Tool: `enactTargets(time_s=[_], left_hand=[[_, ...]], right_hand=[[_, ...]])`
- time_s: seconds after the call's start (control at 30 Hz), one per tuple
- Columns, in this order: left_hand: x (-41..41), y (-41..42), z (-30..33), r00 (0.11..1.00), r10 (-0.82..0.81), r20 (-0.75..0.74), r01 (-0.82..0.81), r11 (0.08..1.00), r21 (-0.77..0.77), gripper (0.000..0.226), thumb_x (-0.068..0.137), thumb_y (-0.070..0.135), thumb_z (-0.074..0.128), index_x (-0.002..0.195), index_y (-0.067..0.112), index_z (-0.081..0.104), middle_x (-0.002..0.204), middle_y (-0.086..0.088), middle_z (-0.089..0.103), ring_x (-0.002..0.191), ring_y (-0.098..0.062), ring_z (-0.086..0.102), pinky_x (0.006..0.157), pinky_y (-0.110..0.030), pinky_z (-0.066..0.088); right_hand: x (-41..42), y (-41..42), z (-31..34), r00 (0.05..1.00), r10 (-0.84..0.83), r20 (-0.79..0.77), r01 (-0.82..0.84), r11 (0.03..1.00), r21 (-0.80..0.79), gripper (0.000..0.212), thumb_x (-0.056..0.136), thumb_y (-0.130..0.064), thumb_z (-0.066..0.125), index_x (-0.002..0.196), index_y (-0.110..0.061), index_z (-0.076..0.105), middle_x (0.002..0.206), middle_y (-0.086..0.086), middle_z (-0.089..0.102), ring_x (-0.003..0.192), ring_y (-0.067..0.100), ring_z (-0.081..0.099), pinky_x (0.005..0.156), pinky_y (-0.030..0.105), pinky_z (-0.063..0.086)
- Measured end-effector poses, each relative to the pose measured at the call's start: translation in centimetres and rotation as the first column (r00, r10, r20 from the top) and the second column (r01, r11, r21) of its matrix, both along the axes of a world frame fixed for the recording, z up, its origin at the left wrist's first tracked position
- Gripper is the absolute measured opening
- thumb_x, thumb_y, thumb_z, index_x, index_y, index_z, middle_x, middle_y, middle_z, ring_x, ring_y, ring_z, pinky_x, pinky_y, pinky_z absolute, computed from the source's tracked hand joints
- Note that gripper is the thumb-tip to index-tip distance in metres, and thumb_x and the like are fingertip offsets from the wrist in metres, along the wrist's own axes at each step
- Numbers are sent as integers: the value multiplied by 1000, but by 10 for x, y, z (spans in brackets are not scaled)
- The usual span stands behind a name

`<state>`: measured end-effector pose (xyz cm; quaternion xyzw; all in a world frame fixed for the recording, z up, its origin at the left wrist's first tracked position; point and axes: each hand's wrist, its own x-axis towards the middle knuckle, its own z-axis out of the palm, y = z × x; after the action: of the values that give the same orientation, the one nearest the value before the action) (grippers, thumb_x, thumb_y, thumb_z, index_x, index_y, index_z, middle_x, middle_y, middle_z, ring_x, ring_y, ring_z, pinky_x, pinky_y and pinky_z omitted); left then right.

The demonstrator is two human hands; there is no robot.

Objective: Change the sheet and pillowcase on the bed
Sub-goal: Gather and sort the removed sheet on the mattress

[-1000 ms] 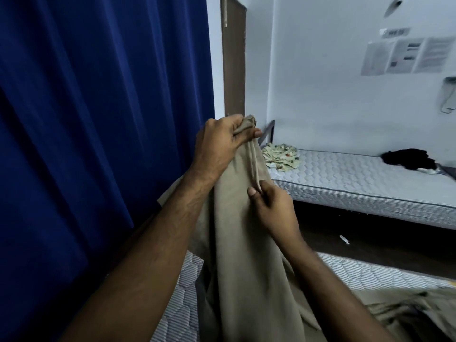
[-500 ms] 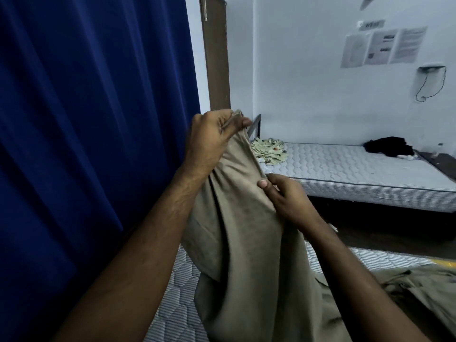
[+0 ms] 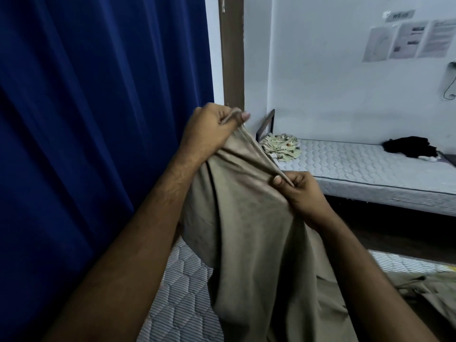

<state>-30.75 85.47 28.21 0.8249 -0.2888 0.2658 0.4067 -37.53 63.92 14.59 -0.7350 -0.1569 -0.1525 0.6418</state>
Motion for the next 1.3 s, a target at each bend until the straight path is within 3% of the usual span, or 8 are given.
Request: enactTargets(time_s=[0.23, 0.4, 0.5, 0.67, 0.8, 0.97, 1.13, 1.3], left_hand=[[7, 7, -18, 994, 9, -113, -23, 992, -126, 67, 91, 60, 61, 57, 9, 34, 55, -10, 30, 51, -15, 30, 52, -39, 33], [-2, 18, -22, 861, -366, -352, 205, 885, -418, 45, 95, 44, 65, 78, 2, 67, 82, -19, 60, 76, -26, 51, 73, -36, 43], [-5, 26, -28, 788, -472, -396, 238, 826, -510, 37, 97, 36, 63, 88, 1, 68, 91, -25, 71, 82, -32, 69, 82, -41, 56], [-1, 31, -45, 901, -271, -338, 215, 957, -196, 54, 97, 44, 63, 86, -9, 62, 76, -17, 75, 75, -31, 75, 92, -45, 57], [3, 43, -54, 997, 53, -51, -50, 997, 56, 65, 91, 70, 54, 69, 9, 56, 62, -13, 59, 68, -32, 63, 65, -47, 50], [-3, 53, -56, 1000, -7, -16, 2, 960, -281, 48, 99, 41, 61, 58, 23, 43, 51, 11, 37, 52, -12, 36, 58, -38, 38], [-9, 66, -60, 951, -227, -210, 91, 854, -512, 58, 97, 42, 62, 80, -13, 55, 75, -31, 58, 71, -26, 56, 74, -41, 51], [-24, 72, -55, 879, -349, -326, 96, 797, -597, 41, 100, 39, 56, 85, 1, 59, 77, -17, 73, 78, -34, 74, 64, -36, 60]], right_hand=[[-19, 7, 5, 973, 201, -114, -194, 979, 65, 30, 89, -19, 68, 61, -11, 69, 61, -1, 62, 54, 8, 54, 50, 21, 41], [-18, 7, 1, 985, 137, -107, -154, 972, -175, 40, 85, -31, 81, 79, 7, 68, 74, 19, 67, 70, 20, 59, 58, 38, 46], [-28, 34, -5, 990, 135, 37, -109, 911, -398, 31, 87, -31, 78, 75, -5, 67, 82, 6, 69, 70, 18, 65, 63, 36, 52], [-36, 86, -38, 974, 116, 194, 21, 808, -589, 48, 95, -50, 59, 83, -5, 68, 81, 0, 66, 84, 10, 56, 73, 40, 49], [-39, 95, -38, 969, 145, 202, -23, 861, -509, 30, 97, -30, 65, 85, -3, 66, 85, 2, 65, 88, 13, 59, 79, 37, 49], [-38, 106, -39, 972, 109, 206, -8, 899, -439, 31, 102, -23, 56, 78, -3, 52, 87, 3, 51, 79, 22, 56, 73, 42, 48], [-25, 108, -49, 985, 153, 82, -116, 931, -345, 20, 103, -22, 53, 96, -6, 61, 96, 8, 62, 92, 26, 62, 84, 46, 51], [-26, 115, -52, 970, 210, 125, -157, 927, -339, 3, 103, -16, 53, 105, -13, 52, 89, -6, 60, 80, 16, 57, 76, 35, 51]])
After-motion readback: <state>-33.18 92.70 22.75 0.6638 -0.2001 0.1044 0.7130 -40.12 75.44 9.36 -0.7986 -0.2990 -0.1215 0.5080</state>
